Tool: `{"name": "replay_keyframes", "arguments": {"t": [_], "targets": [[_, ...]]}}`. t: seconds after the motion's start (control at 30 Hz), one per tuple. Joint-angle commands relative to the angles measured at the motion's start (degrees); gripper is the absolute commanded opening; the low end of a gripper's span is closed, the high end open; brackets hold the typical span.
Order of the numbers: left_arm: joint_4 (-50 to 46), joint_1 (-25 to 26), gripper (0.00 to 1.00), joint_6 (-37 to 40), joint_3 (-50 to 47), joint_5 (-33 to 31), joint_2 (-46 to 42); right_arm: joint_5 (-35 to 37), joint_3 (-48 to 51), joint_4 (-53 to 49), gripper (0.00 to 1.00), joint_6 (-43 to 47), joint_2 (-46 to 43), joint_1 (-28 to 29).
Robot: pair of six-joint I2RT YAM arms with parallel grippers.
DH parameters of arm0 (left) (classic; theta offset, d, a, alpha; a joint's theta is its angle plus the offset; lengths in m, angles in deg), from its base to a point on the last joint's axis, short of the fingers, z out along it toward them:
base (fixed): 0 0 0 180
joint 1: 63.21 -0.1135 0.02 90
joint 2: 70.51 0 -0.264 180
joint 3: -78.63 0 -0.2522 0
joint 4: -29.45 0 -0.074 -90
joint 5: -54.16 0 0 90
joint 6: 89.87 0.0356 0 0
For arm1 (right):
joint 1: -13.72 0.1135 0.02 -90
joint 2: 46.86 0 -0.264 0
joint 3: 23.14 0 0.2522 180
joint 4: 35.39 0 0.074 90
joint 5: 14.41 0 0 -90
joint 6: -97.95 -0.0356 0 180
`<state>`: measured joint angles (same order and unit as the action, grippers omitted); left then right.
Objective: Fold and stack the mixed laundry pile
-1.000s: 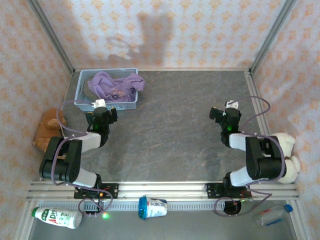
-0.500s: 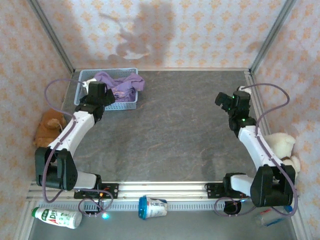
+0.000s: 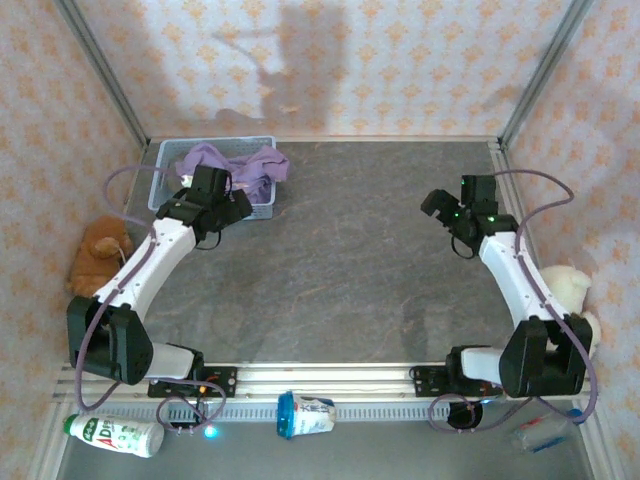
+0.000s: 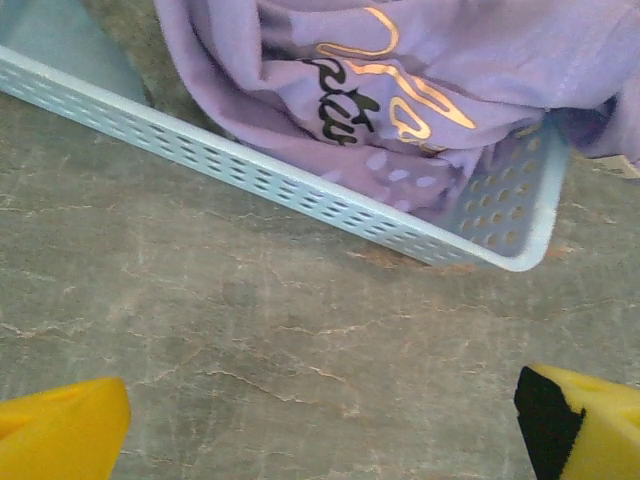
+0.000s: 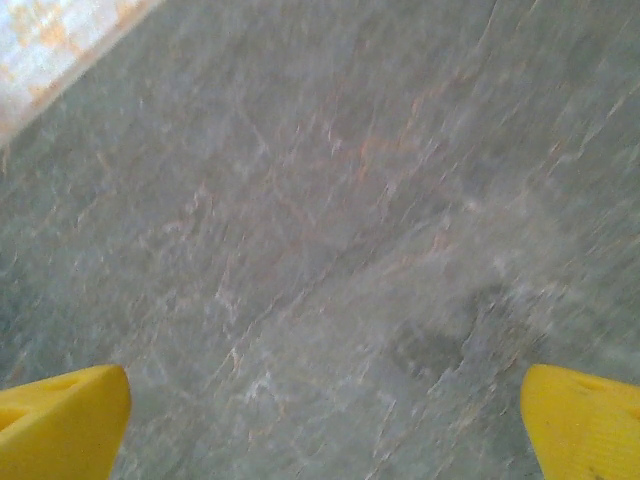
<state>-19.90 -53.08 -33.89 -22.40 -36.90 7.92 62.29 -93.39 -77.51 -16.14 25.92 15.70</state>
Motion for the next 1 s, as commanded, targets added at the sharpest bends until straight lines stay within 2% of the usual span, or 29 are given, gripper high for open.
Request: {"name": "replay_keyframes", "arguments": {"t": [0.0,0.23,0.33,0.5,0.63,0.7,0.8,0.93,0.97], "targets": [[-2.3,-0.2,1.00,0.1,5.0,1.5,2.7,-4.5,-1.2,-0.9,0.99,-3.9,2.2,3.3],[-6.9,-1.3,1.00,3.1,21.3,-4.8,16.7,-3.6,-6.3,-0.6,0.99,-10.1,9.8,8.6],[-9.0,-3.5,1.00,2.2,27.3,-4.8,23.0,-2.8,-8.2,0.2,0.99,-11.9,11.3,9.7],[-9.9,-7.5,0.99,-0.2,34.4,-2.5,30.6,-1.1,-11.5,0.0,0.99,-12.4,13.7,10.6],[-12.4,-8.3,0.98,-0.3,39.3,-6.9,36.5,-0.3,-13.5,-0.7,0.99,-13.3,14.4,11.0],[-12.8,-8.5,0.95,0.0,40.8,-7.2,39.3,0.6,-14.3,-1.4,0.99,-13.3,14.7,11.0],[-13.2,-8.7,0.80,0.3,42.8,-4.9,43.4,2.5,-15.9,-2.8,0.99,-13.1,15.4,11.0],[-13.1,-8.6,0.41,0.2,44.8,-2.5,46.0,3.6,-17.3,-3.4,0.99,-14.1,14.1,11.1],[-12.7,-8.7,0.27,0.5,45.2,-1.9,46.1,4.2,-17.9,-4.0,0.99,-14.1,13.6,11.2]]}}
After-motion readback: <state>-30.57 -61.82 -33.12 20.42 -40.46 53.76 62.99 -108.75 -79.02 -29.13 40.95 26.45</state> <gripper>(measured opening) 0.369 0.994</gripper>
